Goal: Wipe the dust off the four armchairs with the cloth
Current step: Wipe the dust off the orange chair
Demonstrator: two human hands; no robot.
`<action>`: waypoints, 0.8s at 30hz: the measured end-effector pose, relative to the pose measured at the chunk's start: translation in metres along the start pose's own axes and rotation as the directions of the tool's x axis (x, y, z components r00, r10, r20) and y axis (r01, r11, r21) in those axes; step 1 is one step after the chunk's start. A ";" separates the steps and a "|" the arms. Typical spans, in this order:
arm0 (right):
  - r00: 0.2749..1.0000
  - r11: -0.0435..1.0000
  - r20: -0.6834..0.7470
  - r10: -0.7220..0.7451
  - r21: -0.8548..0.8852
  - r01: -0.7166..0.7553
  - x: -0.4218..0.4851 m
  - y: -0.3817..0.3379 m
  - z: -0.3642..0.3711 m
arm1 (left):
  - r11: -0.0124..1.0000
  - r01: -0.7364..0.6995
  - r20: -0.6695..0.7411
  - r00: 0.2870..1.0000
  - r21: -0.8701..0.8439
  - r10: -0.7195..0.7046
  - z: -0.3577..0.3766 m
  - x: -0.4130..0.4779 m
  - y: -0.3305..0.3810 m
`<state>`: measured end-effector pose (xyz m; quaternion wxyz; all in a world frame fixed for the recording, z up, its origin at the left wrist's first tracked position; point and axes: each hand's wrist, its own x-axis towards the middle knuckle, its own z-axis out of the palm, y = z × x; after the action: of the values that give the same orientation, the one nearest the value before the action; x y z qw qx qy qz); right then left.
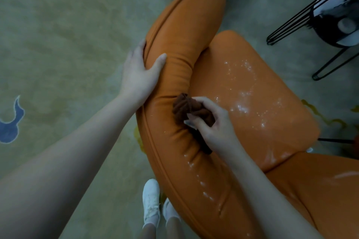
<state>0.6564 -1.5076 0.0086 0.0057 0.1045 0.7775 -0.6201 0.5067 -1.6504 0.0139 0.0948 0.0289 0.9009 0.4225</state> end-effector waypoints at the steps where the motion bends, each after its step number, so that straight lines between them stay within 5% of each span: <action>1: 1.000 1.000 0.001 -0.008 -0.006 0.008 -0.003 -0.002 -0.002 | 1.000 -0.006 0.007 1.000 -0.011 0.006 -0.002 -0.002 -0.002; 6: 0.942 0.978 -0.281 0.184 0.146 -0.147 0.009 0.008 -0.008 | 0.997 -0.031 0.038 0.999 -0.069 0.034 -0.006 -0.032 -0.017; 8: 0.945 0.978 -0.258 0.202 0.094 -0.184 0.021 0.008 -0.001 | 0.993 -0.021 0.010 1.000 -0.120 0.022 -0.005 -0.042 -0.021; 17: 0.990 0.942 0.035 -0.134 -0.304 0.138 -0.016 -0.014 0.004 | 0.953 0.040 0.030 0.999 -0.299 -0.033 -0.007 -0.049 -0.026; 22: 0.973 0.942 -0.125 -0.194 -0.299 0.149 0.008 -0.032 0.010 | 0.932 0.022 0.037 0.999 -0.363 -0.009 -0.007 -0.058 -0.034; 24: 0.965 0.917 -0.063 -0.256 -0.331 0.221 0.021 -0.038 0.023 | 0.925 0.019 0.029 1.000 -0.379 -0.008 -0.006 -0.060 -0.037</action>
<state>0.6266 -1.5349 0.0367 -0.0939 0.0391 0.8741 -0.4749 0.5649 -1.6864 -0.0017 0.1135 0.0095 0.8012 0.5875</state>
